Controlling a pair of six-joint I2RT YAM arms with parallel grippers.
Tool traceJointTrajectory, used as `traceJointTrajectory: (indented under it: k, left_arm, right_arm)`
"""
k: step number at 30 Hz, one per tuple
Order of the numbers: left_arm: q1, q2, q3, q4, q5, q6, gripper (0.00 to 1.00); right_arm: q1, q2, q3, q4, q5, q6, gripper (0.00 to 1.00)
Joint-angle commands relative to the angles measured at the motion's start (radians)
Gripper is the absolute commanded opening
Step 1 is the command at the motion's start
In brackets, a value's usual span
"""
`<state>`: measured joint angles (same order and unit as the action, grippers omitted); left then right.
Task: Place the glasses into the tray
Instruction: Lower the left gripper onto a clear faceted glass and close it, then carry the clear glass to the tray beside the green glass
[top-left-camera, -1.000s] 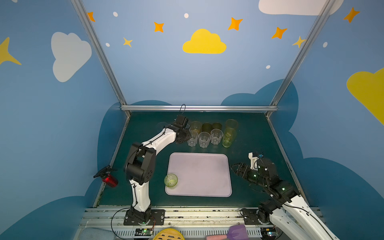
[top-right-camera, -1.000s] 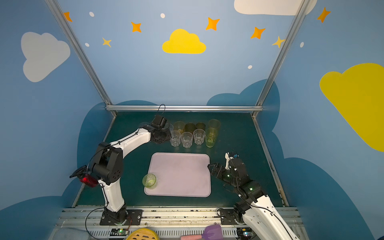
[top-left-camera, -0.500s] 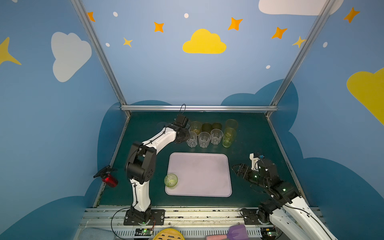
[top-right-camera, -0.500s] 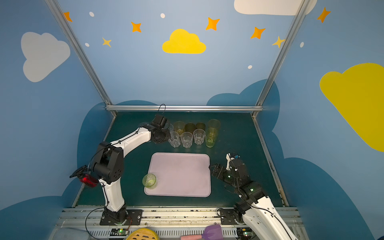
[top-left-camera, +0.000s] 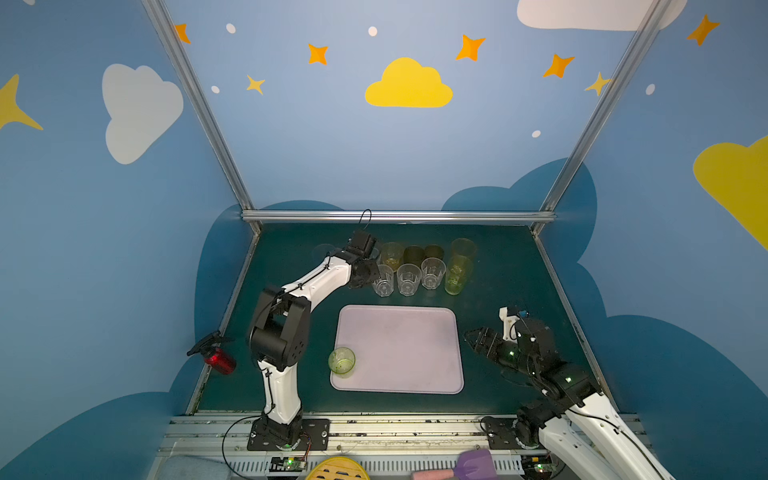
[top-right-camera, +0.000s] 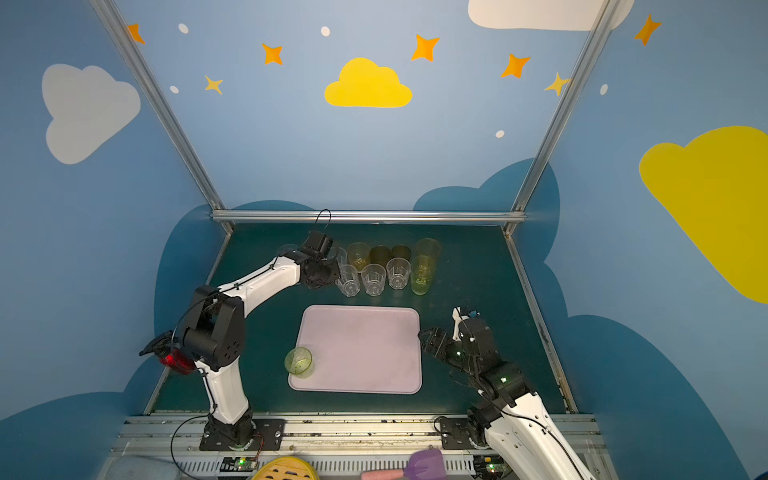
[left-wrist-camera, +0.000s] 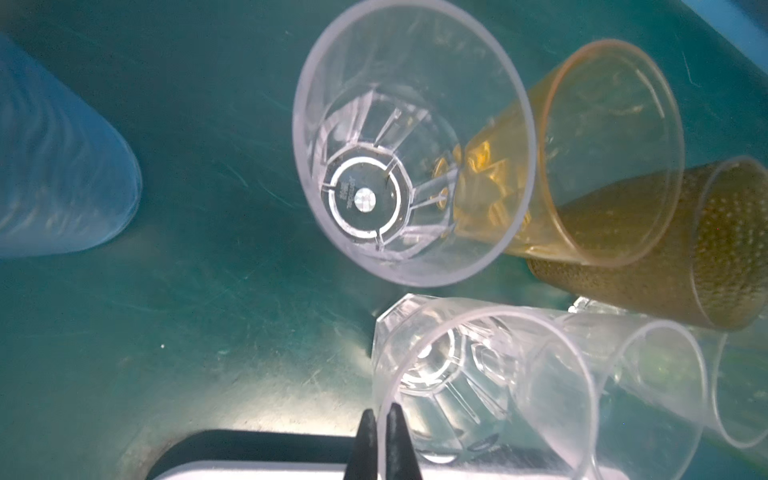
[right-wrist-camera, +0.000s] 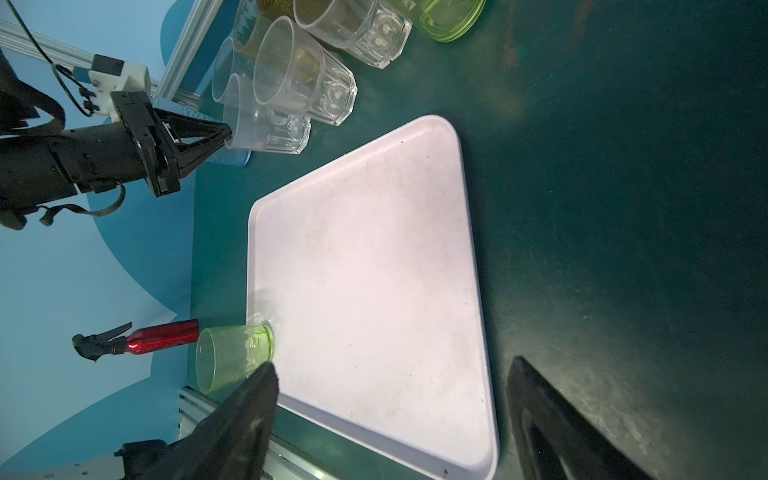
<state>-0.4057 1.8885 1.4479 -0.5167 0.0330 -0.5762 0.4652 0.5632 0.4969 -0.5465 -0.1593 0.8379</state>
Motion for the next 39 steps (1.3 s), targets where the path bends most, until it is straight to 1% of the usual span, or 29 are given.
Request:
traceJointTrajectory:
  k: [1, 9, 20, 25, 30, 34, 39]
  left_arm:
    - [0.003, -0.077, -0.021, -0.006, 0.003, 0.022, 0.04]
    - [0.003, -0.214, -0.101, 0.001, 0.004, 0.007, 0.04]
    - [-0.006, -0.407, -0.256, -0.006, 0.008, -0.014, 0.04]
    - [-0.025, -0.502, -0.306, -0.037, -0.006, -0.014, 0.04]
    - [-0.047, -0.600, -0.345, -0.105, -0.025, -0.004, 0.04]
    - [-0.056, -0.673, -0.386, -0.156, -0.060, 0.008, 0.04]
    - [-0.055, -0.734, -0.427, -0.252, -0.169, 0.028, 0.04]
  right_arm:
    - [-0.004, 0.004, -0.012, 0.006, -0.013, 0.020, 0.85]
    - [-0.005, -0.006, -0.018, 0.014, -0.035, 0.044, 0.85]
    - [-0.007, -0.031, -0.037, 0.031, -0.057, 0.048, 0.85]
    - [-0.009, -0.029, -0.037, 0.040, -0.065, 0.049, 0.85]
    - [-0.011, -0.031, -0.035, 0.054, -0.077, 0.046, 0.85]
    - [-0.012, -0.031, -0.033, 0.067, -0.080, 0.041, 0.85]
    - [-0.011, -0.022, -0.036, 0.085, -0.087, 0.036, 0.85]
